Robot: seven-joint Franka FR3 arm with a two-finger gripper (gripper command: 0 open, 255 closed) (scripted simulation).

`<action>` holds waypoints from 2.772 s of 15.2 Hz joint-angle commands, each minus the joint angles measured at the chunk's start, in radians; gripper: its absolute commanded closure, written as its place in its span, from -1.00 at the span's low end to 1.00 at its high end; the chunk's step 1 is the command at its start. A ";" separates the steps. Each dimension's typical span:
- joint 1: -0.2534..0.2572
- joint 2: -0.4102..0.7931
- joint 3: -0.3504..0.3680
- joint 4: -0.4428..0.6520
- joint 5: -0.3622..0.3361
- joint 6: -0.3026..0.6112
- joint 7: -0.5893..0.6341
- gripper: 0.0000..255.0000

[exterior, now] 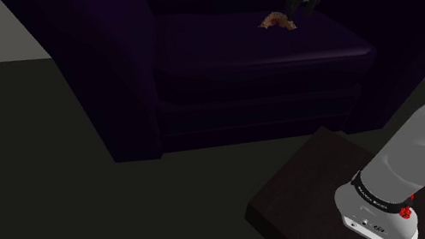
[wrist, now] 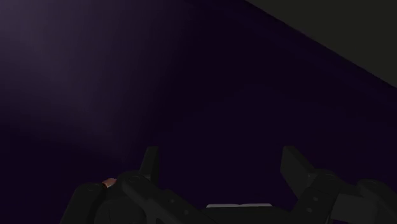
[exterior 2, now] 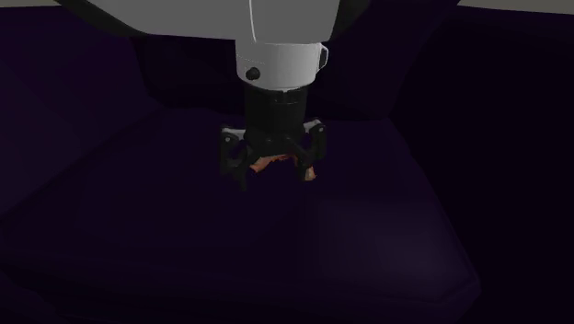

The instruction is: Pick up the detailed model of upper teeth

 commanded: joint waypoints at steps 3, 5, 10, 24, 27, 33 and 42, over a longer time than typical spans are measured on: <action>-0.023 0.153 -0.037 0.133 0.057 0.005 -0.065 -1.00; -0.043 0.236 -0.052 0.215 0.091 -0.002 -0.100 -1.00; -0.120 0.460 -0.068 0.460 0.185 -0.049 -0.171 -1.00; -0.147 0.543 -0.062 0.461 0.220 0.024 -0.199 1.00; -0.147 0.541 -0.062 0.456 0.219 0.027 -0.200 1.00; -0.150 0.543 -0.063 0.488 0.219 -0.002 -0.196 1.00; -0.168 0.555 -0.065 0.629 0.220 -0.129 -0.184 1.00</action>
